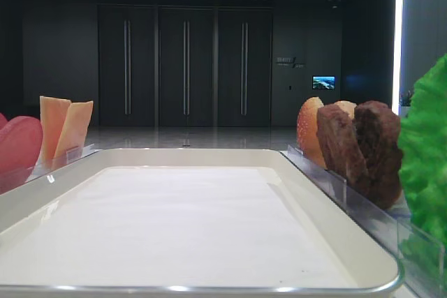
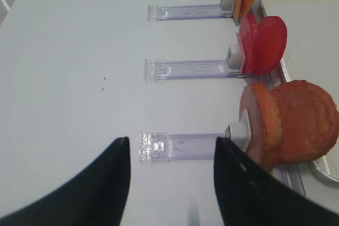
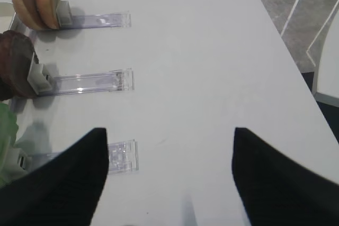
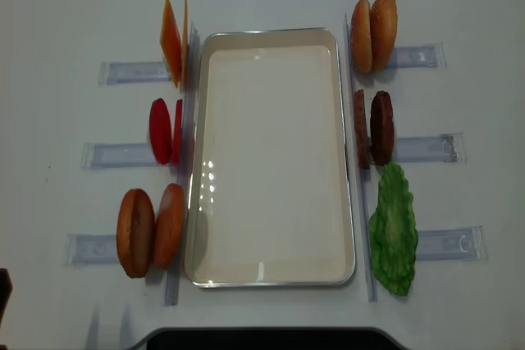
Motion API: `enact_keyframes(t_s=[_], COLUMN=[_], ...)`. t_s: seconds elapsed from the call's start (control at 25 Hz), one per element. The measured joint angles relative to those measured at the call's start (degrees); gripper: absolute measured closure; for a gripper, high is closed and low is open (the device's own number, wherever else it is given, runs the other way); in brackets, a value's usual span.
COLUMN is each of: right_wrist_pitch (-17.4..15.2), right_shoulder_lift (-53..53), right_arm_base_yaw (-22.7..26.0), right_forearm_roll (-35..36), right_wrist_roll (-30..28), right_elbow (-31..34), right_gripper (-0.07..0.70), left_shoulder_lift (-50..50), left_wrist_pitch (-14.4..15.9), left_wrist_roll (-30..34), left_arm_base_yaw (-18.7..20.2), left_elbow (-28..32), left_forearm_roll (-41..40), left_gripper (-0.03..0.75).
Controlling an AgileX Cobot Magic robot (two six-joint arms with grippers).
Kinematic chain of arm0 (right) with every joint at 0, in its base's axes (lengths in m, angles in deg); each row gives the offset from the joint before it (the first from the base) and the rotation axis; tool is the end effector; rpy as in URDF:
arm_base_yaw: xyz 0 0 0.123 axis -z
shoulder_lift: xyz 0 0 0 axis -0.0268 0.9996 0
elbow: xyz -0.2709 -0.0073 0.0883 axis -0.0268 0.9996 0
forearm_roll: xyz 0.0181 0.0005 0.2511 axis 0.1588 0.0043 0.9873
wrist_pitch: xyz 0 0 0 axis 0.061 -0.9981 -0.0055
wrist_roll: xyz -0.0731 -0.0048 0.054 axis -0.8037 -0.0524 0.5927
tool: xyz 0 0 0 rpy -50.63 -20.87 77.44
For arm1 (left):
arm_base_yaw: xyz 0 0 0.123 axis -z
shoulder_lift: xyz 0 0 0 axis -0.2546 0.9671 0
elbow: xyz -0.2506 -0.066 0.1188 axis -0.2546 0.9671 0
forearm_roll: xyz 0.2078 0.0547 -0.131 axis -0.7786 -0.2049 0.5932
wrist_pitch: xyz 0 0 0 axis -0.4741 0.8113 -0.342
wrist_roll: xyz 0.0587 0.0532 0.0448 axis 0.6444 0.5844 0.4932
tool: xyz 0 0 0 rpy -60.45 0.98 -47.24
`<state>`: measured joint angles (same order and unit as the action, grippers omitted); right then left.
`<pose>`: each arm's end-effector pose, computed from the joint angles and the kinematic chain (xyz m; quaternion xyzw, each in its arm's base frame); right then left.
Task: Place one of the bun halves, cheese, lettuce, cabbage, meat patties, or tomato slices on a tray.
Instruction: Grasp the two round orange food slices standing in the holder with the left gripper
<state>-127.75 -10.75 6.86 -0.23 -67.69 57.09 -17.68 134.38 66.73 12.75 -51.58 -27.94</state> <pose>-0.0099 0.0034 0.2733 0.0122 0.8678 -0.0232 0.4963 -0.0064 0.0037 0.2656 -0.0089 0.8688 0.0374 0.4937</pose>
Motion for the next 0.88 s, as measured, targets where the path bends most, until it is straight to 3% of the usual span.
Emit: enact_keyframes(t_s=[0.88], right_wrist_pitch=[0.00], right_shoulder_lift=[0.00], right_arm_base_yaw=[0.00], right_forearm_roll=[0.00], right_wrist_roll=[0.00], right_elbow=[0.00], right_gripper=[0.160], left_shoulder_lift=[0.00], left_wrist_pitch=[0.00], left_wrist_roll=[0.00], left_arm_base_yaw=[0.00], left_elbow=[0.00], left_forearm_roll=[0.00], left_gripper=[0.325])
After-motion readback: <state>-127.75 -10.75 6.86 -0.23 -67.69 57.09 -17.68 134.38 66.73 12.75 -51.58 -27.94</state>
